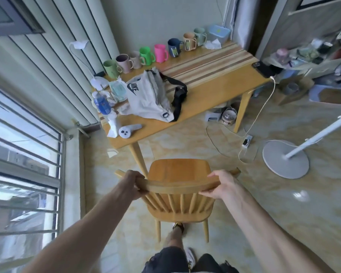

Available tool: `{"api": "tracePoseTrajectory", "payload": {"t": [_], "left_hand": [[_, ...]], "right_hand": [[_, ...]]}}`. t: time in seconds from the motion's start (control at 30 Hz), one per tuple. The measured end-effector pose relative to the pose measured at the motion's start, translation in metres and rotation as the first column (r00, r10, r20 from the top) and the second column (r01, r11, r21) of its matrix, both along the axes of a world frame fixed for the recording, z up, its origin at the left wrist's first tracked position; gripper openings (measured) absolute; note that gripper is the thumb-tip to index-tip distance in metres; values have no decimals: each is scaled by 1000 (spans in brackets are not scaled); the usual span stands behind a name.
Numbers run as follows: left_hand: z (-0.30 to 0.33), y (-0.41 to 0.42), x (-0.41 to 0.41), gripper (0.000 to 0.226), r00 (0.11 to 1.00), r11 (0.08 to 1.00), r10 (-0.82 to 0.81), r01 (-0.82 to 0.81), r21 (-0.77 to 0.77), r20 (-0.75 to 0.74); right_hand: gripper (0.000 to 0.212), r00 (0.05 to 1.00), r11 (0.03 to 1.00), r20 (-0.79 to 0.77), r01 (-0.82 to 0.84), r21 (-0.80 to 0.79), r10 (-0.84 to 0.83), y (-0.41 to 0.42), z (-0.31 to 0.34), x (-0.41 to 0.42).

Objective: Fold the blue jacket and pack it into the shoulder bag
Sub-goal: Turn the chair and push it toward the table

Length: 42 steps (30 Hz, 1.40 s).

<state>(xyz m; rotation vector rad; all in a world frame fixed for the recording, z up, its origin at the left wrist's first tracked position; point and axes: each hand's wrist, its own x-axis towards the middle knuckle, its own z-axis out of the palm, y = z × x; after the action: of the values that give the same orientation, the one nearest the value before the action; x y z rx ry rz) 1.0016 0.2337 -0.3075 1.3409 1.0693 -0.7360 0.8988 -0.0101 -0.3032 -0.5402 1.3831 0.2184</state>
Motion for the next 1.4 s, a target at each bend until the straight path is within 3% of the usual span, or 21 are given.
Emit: {"api": "tracePoseTrajectory", "payload": {"t": [0.07, 0.2, 0.4, 0.5, 0.63, 0.73, 0.9, 1.03, 1.13, 1.27, 1.3, 1.4], "left_hand": [[1, -19, 28, 10, 1000, 1000, -4, 4, -7, 2], [-3, -51, 86, 32, 1000, 1000, -5, 5, -29, -7], [-9, -96, 155, 13, 998, 991, 69, -69, -111, -6], [-14, -116, 186, 14, 995, 980, 105, -102, -173, 6], [-31, -143, 217, 16, 980, 953, 200, -200, -229, -23], [-45, -169, 228, 14, 963, 923, 267, -269, -274, -45], [-76, -209, 235, 29, 933, 855, 359, -334, -397, -10], [-86, -237, 243, 30, 934, 878, 352, -304, -370, 67], [-94, -245, 244, 16, 933, 909, 343, -300, -290, 109], [-110, -244, 240, 56, 951, 929, 305, -285, -235, 54], [-112, -244, 238, 56, 955, 940, 294, -280, -194, 43], [-111, -246, 235, 31, 954, 951, 299, -294, -95, 35]], "right_hand": [[14, 1000, 1000, 4, -2, 3, 2, -21, 4, 30], [18, 1000, 1000, -2, -4, -9, 4, -53, 4, 86], [23, 1000, 999, -12, -12, -42, 12, -101, 3, 165], [30, 999, 998, 25, -30, -64, 32, -128, 2, 205], [12, 991, 989, 50, -120, -81, 124, -166, -4, 257], [11, 980, 984, 99, -164, -69, 171, -194, -24, 288], [14, 974, 984, 144, -173, -40, 177, -242, -67, 319], [21, 976, 984, 136, -176, 21, 172, -269, -90, 336], [19, 970, 976, 132, -214, 48, 206, -278, -97, 343], [20, 967, 969, 115, -236, 79, 226, -285, -105, 340], [20, 968, 968, 109, -236, 83, 226, -287, -106, 338], [21, 960, 960, 81, -272, 61, 267, -289, -106, 339]]}}
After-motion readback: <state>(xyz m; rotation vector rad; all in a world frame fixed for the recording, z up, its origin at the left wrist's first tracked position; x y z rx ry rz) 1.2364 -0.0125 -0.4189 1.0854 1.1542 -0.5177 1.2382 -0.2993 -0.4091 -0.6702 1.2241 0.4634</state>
